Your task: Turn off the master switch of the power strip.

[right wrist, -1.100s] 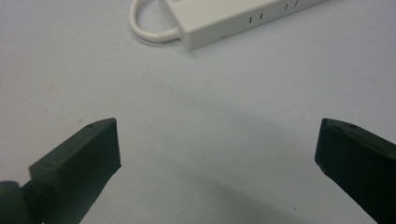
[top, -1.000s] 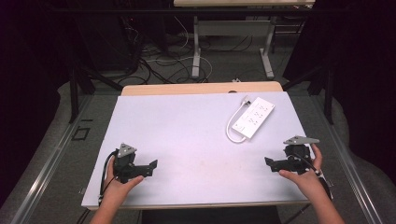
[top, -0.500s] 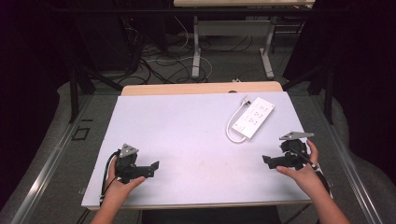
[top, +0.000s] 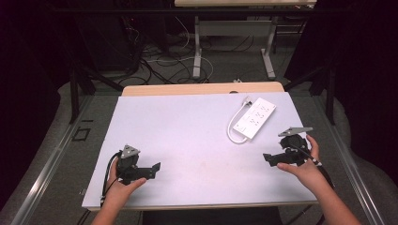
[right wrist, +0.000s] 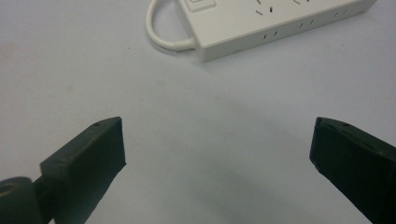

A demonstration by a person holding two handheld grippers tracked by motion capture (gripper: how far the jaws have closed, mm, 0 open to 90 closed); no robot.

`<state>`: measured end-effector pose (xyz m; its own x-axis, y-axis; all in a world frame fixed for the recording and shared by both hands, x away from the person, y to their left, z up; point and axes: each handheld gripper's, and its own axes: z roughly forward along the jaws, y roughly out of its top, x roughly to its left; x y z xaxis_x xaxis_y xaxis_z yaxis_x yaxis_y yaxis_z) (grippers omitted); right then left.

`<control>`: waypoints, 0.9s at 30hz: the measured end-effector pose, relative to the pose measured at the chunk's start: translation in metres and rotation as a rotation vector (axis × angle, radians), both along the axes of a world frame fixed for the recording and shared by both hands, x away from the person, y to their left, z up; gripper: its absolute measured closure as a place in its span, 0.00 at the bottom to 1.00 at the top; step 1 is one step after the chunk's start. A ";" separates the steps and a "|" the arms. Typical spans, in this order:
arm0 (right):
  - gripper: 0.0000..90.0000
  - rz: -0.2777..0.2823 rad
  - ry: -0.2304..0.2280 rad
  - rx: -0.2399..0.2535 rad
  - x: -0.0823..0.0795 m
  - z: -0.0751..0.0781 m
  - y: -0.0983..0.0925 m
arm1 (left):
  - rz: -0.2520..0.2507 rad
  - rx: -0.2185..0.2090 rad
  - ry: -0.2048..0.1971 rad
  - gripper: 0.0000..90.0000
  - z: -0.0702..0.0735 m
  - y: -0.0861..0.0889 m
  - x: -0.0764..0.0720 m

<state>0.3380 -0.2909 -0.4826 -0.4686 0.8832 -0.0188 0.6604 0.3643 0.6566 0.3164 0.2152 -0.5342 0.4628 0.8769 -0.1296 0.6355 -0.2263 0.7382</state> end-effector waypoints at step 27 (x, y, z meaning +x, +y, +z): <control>0.16 0.049 0.021 -0.102 0.024 0.022 0.013 | 0.001 0.001 0.008 0.01 -0.001 0.002 0.001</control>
<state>0.3616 -0.2776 -0.4611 -0.5127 0.8530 -0.0973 0.6533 0.4612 0.6004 0.3176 0.2176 -0.5347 0.4609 0.8775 -0.1324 0.6419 -0.2266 0.7325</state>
